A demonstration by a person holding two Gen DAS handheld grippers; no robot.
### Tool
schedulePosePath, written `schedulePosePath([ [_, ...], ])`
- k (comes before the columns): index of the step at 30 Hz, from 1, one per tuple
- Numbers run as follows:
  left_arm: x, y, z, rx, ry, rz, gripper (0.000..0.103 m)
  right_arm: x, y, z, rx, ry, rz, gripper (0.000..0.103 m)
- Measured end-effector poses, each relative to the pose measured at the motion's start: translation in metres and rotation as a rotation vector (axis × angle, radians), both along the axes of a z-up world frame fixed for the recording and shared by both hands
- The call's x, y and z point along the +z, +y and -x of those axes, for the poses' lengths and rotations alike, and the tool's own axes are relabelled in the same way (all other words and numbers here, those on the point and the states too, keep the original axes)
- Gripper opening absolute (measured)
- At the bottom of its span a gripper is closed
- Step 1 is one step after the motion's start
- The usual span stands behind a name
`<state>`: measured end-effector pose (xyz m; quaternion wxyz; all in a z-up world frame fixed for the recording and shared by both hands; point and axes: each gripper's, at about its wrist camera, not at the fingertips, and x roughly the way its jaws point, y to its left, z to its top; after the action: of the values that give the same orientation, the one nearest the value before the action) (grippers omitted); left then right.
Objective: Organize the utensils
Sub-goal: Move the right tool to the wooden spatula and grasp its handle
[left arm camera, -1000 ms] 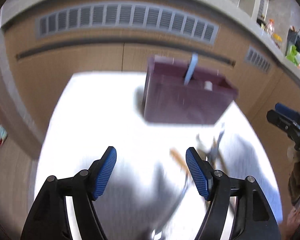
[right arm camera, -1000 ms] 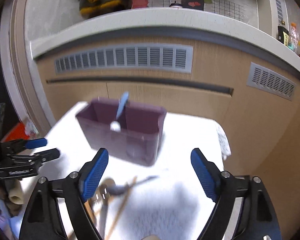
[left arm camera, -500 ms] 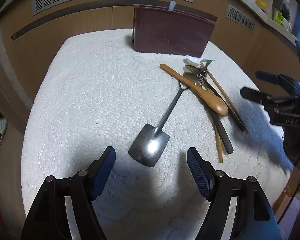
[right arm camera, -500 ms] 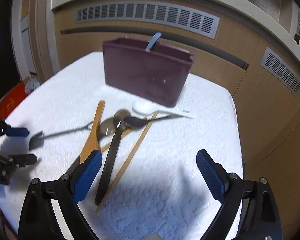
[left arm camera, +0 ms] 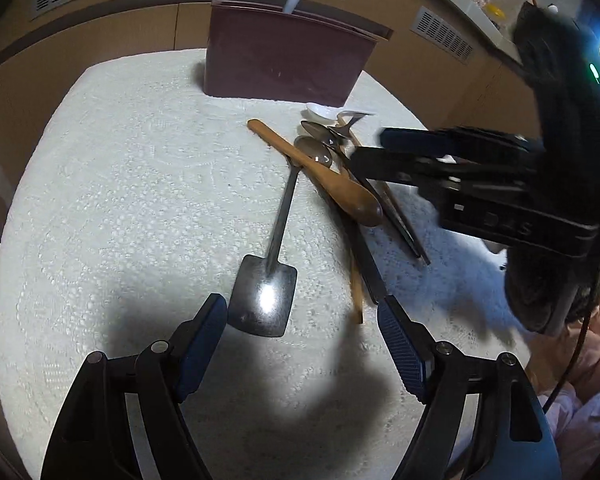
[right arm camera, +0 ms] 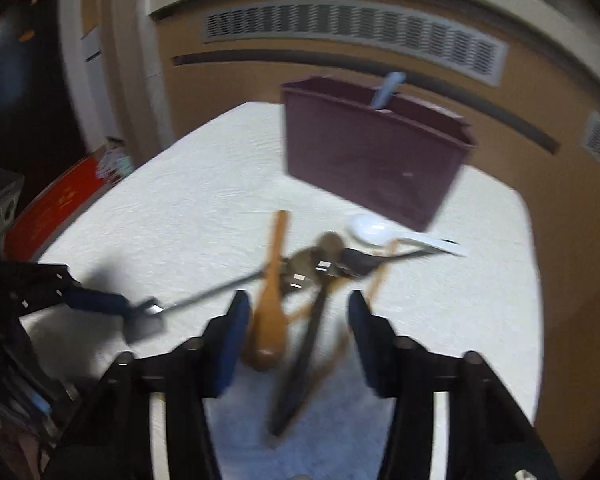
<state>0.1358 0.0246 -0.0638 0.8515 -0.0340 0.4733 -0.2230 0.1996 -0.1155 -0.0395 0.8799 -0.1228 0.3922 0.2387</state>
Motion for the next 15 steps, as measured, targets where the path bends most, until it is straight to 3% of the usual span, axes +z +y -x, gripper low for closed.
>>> schedulePosePath([
  [4, 0.000, 0.003, 0.001, 0.054, 0.000, -0.037, 0.078, -0.012, 0.029, -0.021, 0.035, 0.047, 0.022, 0.023],
  [11, -0.001, 0.005, -0.001, 0.089, -0.002, -0.088, 0.082, -0.030, 0.043, -0.056, -0.007, 0.105, 0.032, 0.020],
  [13, -0.001, 0.004, -0.003, 0.094, 0.001, -0.095, 0.082, -0.031, 0.047, -0.058, 0.001, 0.119, 0.042, 0.008],
  [15, -0.001, 0.003, -0.005, 0.097, 0.002, -0.098, 0.082, -0.031, 0.045, -0.057, 0.005, 0.132, 0.040, 0.008],
])
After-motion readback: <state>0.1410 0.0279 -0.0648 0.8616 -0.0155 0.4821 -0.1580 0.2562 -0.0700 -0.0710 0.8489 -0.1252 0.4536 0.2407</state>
